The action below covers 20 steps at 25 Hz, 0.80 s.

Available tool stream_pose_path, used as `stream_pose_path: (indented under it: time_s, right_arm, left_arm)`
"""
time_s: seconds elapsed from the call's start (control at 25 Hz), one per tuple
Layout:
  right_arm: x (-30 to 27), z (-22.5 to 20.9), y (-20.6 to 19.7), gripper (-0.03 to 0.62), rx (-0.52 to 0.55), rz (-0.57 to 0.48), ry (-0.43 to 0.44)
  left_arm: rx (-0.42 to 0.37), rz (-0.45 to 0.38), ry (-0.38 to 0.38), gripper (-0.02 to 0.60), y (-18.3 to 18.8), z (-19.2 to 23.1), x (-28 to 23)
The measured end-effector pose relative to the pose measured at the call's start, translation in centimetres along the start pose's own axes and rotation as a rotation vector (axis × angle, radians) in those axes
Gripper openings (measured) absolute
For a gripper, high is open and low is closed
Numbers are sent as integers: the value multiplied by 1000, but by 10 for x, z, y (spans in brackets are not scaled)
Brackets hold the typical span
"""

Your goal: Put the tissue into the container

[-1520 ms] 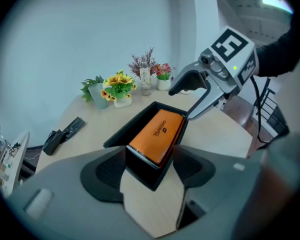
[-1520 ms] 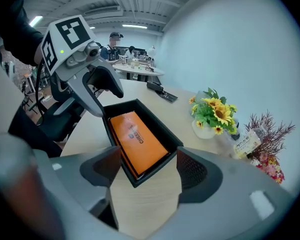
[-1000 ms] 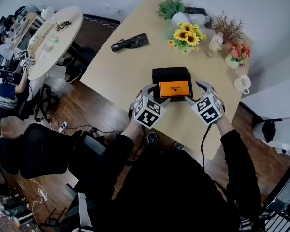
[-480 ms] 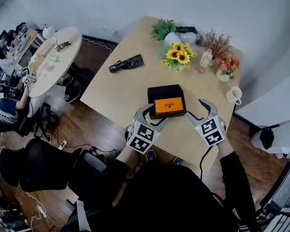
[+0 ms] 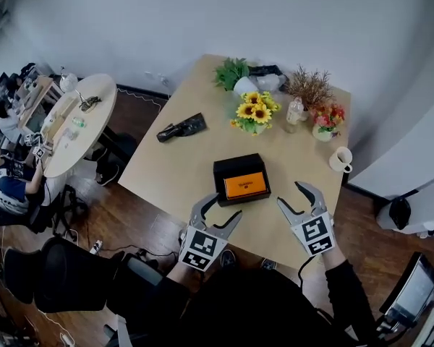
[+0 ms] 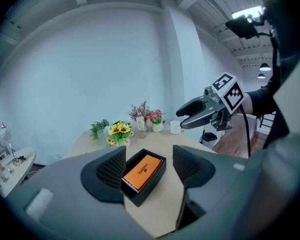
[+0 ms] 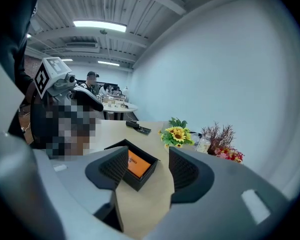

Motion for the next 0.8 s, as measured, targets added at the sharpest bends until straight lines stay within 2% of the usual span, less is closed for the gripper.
stream_pose_path:
  time_s: [0.28,0.52,0.8]
  right_arm:
    - [31,-10,13,245,-71,-90,-92]
    - [52,-11,24,236,-115,-153,-146]
    - [68,-5,40,215,-139,-265,-181]
  left_arm:
    - [-2,-91,52,279,16,6,26]
    - [-12,-129,77,279,21,6,40]
    - [-55,-287,90,278,36,-3,48]
Point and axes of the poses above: the fingertips, and each gripper's own axes: x backward along the fingers, z to its left, y out of its top, the point moved 10 cm from there along x, backward along the fingers, and after that the axes turned 10 degrees about -z, right-handed, at the moved point
